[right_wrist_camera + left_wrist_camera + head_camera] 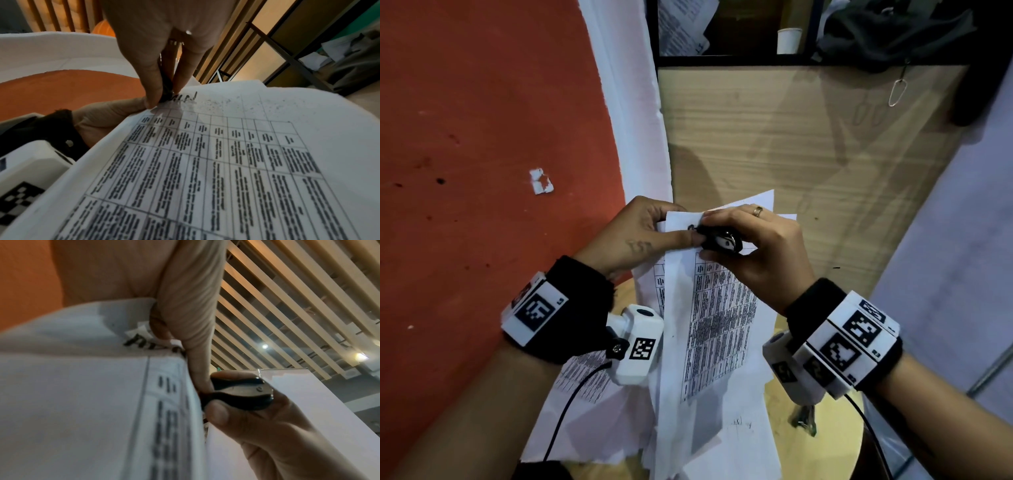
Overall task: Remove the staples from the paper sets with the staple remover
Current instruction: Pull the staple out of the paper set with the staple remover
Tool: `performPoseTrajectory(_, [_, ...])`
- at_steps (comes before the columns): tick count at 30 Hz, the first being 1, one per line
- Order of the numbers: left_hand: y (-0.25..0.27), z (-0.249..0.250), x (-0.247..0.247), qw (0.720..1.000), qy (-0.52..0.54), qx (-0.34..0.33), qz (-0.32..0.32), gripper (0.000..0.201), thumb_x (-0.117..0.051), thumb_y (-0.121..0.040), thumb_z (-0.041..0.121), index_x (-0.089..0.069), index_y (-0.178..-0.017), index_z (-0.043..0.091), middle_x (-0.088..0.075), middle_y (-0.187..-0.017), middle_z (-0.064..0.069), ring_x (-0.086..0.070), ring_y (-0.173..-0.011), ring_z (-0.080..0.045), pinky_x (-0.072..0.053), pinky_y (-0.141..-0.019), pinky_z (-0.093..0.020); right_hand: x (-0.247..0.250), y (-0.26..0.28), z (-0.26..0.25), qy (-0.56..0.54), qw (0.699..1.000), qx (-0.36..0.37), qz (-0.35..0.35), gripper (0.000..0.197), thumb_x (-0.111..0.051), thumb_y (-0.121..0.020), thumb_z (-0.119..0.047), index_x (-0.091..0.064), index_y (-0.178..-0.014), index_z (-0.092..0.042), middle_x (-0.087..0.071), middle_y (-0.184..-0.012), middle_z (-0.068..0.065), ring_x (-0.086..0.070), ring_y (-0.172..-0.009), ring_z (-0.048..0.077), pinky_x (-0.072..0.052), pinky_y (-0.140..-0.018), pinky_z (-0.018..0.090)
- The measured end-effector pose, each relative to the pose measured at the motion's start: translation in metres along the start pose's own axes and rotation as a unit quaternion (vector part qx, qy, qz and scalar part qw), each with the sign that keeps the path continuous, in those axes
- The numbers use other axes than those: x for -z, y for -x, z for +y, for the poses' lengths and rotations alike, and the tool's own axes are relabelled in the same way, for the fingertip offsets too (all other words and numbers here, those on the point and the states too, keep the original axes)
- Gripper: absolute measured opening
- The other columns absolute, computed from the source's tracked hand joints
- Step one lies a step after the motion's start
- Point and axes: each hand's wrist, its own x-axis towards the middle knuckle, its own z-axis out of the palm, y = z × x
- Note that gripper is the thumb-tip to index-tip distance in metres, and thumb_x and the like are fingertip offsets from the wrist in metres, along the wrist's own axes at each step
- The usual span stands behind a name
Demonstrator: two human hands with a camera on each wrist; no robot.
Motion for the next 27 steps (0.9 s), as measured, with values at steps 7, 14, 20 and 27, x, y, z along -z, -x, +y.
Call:
performPoseTrajectory(7, [-0.003, -0.003, 0.002, 1.0, 0.001, -0.016, 0.002, 0.011, -0.067, -0.072, 0.01, -0.074, -0.078, 0.015, -0.073, -0.074, 0.006, -0.066, -0.068, -0.004, -0.05, -0.064, -0.015, 0.003, 0.002, -0.001, -0.148, 0.983, -0.105, 0.007, 0.036, -0.081, -0.063, -0.011, -0.069, -0.097, -0.009, -0.069, -0.094, -0.002, -0.067, -0.085, 0.012, -0.057, -0.075, 0.031])
performPoseTrajectory(14, [-0.003, -0.004, 0.003, 1.0, -0.022, -0.02, 0.005, 0.005, -0.07, -0.073, 0.021, -0.075, -0.071, 0.021, -0.069, -0.068, 0.005, -0.06, -0.066, -0.02, -0.043, -0.062, -0.024, 0.007, -0.001, -0.001, -0.26, 0.952, -0.163, -0.007, 0.036, -0.081, -0.061, -0.01, -0.067, -0.093, -0.021, -0.071, -0.095, -0.001, -0.069, -0.088, 0.014, -0.055, -0.079, 0.028])
performPoseTrajectory(20, [-0.013, -0.025, -0.01, 0.986, -0.127, -0.04, 0.102, 0.015, -0.074, -0.077, 0.025, -0.069, -0.072, 0.012, -0.063, -0.065, -0.006, -0.053, -0.06, -0.01, -0.04, -0.056, -0.025, 0.002, 0.002, 0.002, -0.118, 0.987, -0.107, 0.021, 0.025, -0.08, -0.067, -0.018, -0.069, -0.088, -0.01, -0.067, -0.084, 0.001, -0.065, -0.079, 0.02, -0.056, -0.07, 0.035])
performPoseTrajectory(27, [-0.021, -0.043, -0.006, 0.947, -0.257, -0.041, 0.188, 0.02, -0.057, -0.065, 0.054, -0.065, -0.068, 0.037, -0.061, -0.062, -0.019, -0.051, -0.054, -0.02, -0.05, -0.059, -0.044, -0.005, 0.016, 0.031, 0.113, 0.993, -0.039, 0.016, 0.021, -0.076, -0.064, -0.014, -0.067, -0.081, -0.005, -0.064, -0.076, 0.006, -0.058, -0.071, 0.029, -0.041, -0.063, 0.031])
